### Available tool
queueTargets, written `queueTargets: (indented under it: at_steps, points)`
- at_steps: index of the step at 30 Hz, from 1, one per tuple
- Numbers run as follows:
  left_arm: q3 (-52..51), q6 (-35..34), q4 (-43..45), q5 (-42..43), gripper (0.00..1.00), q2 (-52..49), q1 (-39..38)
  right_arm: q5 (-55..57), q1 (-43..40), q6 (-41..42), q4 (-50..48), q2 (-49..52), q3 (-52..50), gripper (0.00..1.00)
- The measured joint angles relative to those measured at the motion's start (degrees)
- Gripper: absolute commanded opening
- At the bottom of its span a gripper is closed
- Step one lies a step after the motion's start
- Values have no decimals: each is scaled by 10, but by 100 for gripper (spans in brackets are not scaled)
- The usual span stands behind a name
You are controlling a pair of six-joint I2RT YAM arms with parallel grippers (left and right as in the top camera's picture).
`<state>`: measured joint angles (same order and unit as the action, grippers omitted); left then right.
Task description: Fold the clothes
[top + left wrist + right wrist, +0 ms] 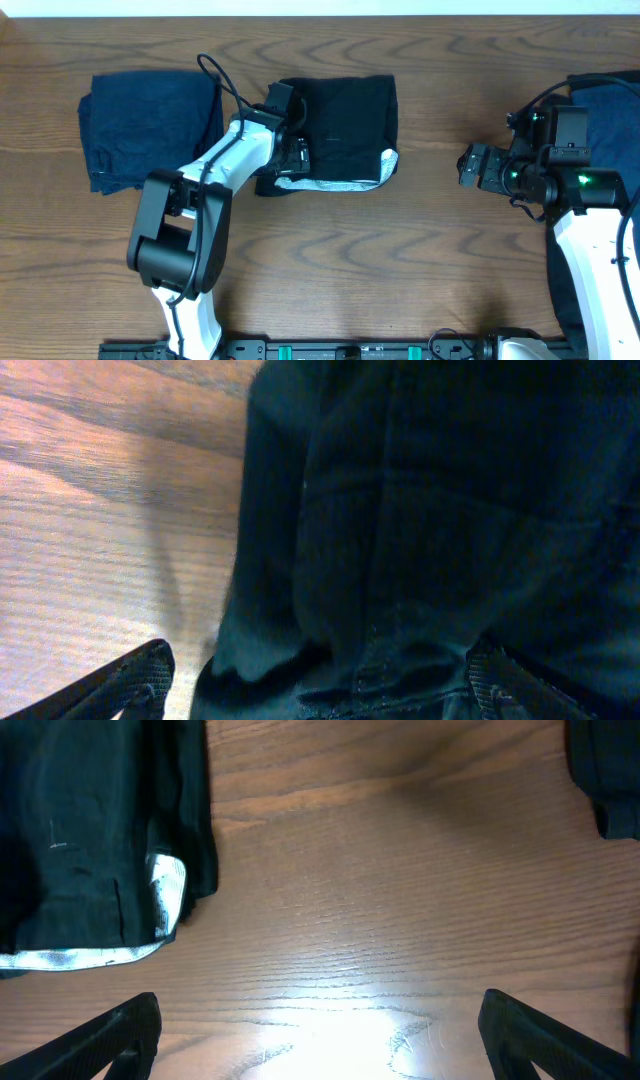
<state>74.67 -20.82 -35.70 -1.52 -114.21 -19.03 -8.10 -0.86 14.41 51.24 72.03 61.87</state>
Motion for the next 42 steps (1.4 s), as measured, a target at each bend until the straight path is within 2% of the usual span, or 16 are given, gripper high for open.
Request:
queueTargets:
  at_steps: [9,17,21,42]
  points:
    - [1,1,5,0,98,15,1,0,0,0,0,0,0,99]
    - [2,1,-1,16,98,118,0,0,0,0,0,0,0,99]
    - [6,1,-9,41,98,130,-1,0,0,0,0,0,0,99]
    - [6,-4,4,61,98,-6,-3,0,0,0,0,0,0,99]
